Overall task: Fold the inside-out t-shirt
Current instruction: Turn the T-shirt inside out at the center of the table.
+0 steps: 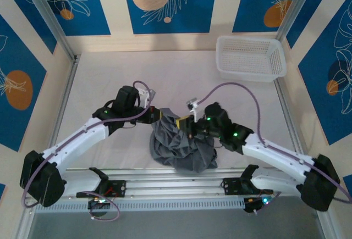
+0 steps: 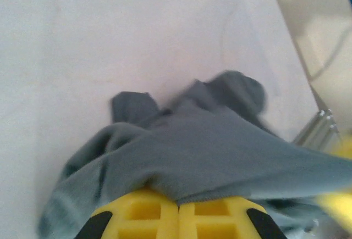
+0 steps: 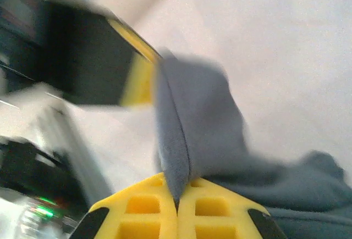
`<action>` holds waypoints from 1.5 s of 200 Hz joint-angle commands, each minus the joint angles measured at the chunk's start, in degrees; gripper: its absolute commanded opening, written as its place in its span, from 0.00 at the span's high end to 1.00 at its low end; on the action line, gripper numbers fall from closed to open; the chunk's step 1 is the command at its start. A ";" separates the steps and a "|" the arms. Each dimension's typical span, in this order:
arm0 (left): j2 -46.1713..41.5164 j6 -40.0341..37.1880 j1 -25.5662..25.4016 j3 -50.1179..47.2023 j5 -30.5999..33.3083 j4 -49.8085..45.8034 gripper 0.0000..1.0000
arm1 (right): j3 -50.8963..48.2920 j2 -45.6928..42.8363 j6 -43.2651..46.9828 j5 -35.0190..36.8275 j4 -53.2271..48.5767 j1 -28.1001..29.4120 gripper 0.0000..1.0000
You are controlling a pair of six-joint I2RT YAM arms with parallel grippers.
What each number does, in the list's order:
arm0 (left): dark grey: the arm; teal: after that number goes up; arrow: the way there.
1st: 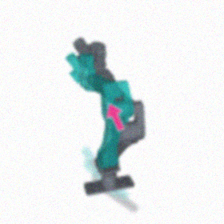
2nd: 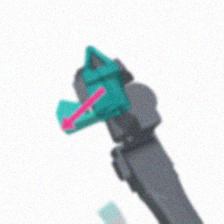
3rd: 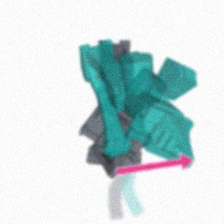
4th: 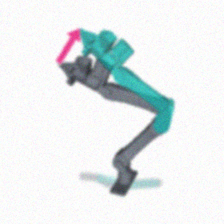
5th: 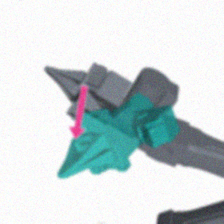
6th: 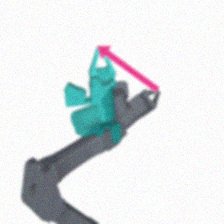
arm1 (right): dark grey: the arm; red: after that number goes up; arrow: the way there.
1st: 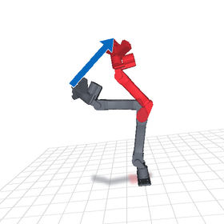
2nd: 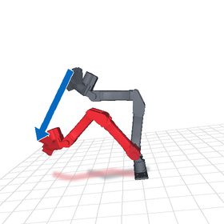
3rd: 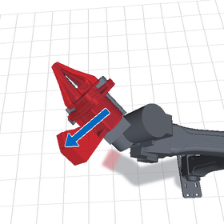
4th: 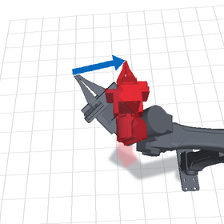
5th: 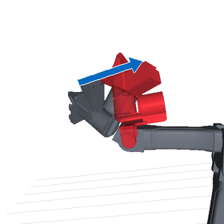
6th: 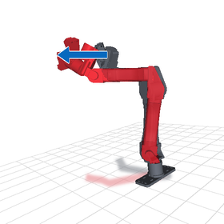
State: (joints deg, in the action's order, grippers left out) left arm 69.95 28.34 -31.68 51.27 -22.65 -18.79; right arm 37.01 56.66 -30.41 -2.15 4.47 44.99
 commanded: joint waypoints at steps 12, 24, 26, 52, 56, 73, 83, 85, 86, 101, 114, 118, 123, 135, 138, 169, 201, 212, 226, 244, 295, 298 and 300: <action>1.43 -0.90 1.80 -0.99 -1.05 0.43 0.86 | -3.55 -4.58 -14.49 -22.26 14.51 -6.82 1.00; -0.42 -1.16 1.80 -0.99 -0.59 0.16 0.73 | -3.53 -4.98 -12.66 -21.16 11.04 -6.85 1.00; -0.76 -1.35 1.80 -0.93 -0.49 -0.04 0.72 | -3.48 -4.94 -12.48 -21.12 10.72 -6.85 1.00; -6.01 -3.27 1.39 -0.53 0.86 -3.70 0.61 | -4.83 -3.40 -12.62 -21.31 12.33 -6.94 1.00; -6.97 -3.36 1.09 -0.57 1.65 -4.61 0.60 | -4.89 -3.11 -12.75 -21.20 12.60 -7.02 1.00; -11.11 -2.00 -0.87 -1.50 4.93 -7.92 0.59 | -4.64 -2.16 -12.78 -20.67 12.03 -7.13 1.00; -13.26 0.55 -2.36 -2.56 5.24 -8.46 0.61 | -4.37 -1.93 -12.61 -20.08 11.36 -7.27 1.00; -13.68 1.27 -2.65 -2.92 5.25 -8.46 0.62 | -4.33 -1.91 -12.55 -19.95 11.24 -7.28 1.00; -13.87 1.63 -2.84 -3.06 5.25 -8.42 0.62 | -4.33 -1.87 -12.56 -19.88 11.21 -7.28 1.00; -16.10 8.42 -6.06 -6.21 4.19 -4.85 0.64 | -4.16 -1.65 -12.39 -18.94 10.61 -7.53 1.00; -16.48 14.50 -9.56 -9.29 3.38 1.40 0.64 | -4.15 -1.39 -12.31 -18.62 10.62 -7.69 1.00; -16.15 16.12 -10.56 -10.10 3.26 3.46 0.64 | -4.14 -1.25 -12.42 -18.64 10.65 -7.69 1.00; -15.50 17.73 -11.62 -10.92 3.31 5.92 0.64 | -4.14 -1.14 -12.46 -18.62 10.77 -7.78 1.00; -13.27 20.16 -13.32 -12.07 4.18 10.28 0.59 | -4.06 -0.73 -12.68 -18.61 11.17 -7.73 1.00; -12.66 20.37 -13.54 -12.21 4.52 11.03 0.57 | -4.08 -0.62 -12.83 -18.67 11.24 -7.75 1.00; -5.07 20.16 -13.63 -10.23 7.14 17.62 0.42 | -3.71 0.03 -13.97 -19.94 11.36 -7.58 1.00; 3.26 22.38 -13.67 -7.16 5.29 24.05 0.63 | -4.09 -1.42 -15.13 -19.07 9.95 -7.74 1.00; 3.74 22.80 -13.65 -7.48 6.39 24.45 0.80 | -4.58 -2.34 -15.94 -18.40 9.45 -8.22 1.00; 3.24 22.40 -13.09 -7.41 6.17 23.15 0.96 | -5.48 -3.66 -17.70 -18.54 9.44 -9.67 1.00; 0.04 22.70 -11.78 -7.03 3.38 20.92 1.00 | -7.59 -5.15 -20.63 -18.20 8.47 -13.55 1.00; -15.84 30.75 -10.94 -5.06 -3.71 24.70 1.00 | -20.48 -3.37 -13.61 -24.23 14.40 -26.89 1.00; -16.16 30.53 -10.90 -4.92 -3.71 24.12 1.00 | -20.37 -3.73 -13.79 -25.50 14.95 -26.84 1.00; -16.40 30.41 -10.93 -4.81 -3.65 23.70 1.00 | -20.22 -4.10 -13.86 -26.16 15.19 -26.77 1.00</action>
State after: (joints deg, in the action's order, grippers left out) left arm 58.57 55.51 -43.07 43.48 -23.40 2.61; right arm 19.00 52.80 -46.87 -22.24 16.12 19.88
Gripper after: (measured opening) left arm 0.050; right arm 0.059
